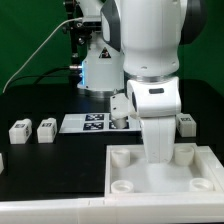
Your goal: Assemble one leg
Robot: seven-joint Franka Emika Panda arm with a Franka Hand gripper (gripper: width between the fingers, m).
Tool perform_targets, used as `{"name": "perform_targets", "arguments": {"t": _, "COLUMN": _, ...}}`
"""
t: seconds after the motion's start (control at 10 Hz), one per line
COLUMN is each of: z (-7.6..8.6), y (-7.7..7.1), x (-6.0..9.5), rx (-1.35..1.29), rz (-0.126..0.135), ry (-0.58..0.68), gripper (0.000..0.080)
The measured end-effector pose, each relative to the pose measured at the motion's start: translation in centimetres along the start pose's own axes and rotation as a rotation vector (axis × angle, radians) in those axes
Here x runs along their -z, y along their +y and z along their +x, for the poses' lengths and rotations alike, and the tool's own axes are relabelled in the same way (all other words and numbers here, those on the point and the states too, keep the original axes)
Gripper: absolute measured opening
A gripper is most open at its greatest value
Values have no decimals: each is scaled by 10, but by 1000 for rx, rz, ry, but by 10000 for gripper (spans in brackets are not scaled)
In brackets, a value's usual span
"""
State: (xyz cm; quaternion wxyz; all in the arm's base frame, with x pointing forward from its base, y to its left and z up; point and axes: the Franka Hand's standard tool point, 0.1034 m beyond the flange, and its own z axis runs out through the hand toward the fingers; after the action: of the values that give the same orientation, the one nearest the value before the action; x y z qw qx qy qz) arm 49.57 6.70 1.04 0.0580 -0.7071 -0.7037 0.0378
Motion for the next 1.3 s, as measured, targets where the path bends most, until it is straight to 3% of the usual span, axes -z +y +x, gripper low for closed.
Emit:
{"name": "perform_targets", "arguments": {"t": 0.1, "z": 0, "y": 0, "x": 0, "rx": 0, "rz": 0, "ry": 0, "gripper": 313}}
{"name": "perform_targets", "arguments": {"t": 0.2, "z": 0, "y": 0, "x": 0, "rx": 0, "rz": 0, "ry": 0, "gripper": 497}}
{"name": "perform_targets", "arguments": {"t": 0.3, "z": 0, "y": 0, "x": 0, "rx": 0, "rz": 0, "ry": 0, "gripper": 600}}
{"name": "perform_targets", "arguments": {"t": 0.6, "z": 0, "y": 0, "x": 0, "rx": -1, "rz": 0, "ry": 0, "gripper": 647}}
{"name": "perform_targets", "arguments": {"t": 1.1, "z": -1, "y": 1, "x": 1, "rx": -4, "rz": 0, "ry": 0, "gripper": 649}}
{"name": "perform_targets", "arguments": {"t": 1.3, "z": -2, "y": 3, "x": 29, "rx": -44, "rz": -24, "ry": -13, "gripper": 649}}
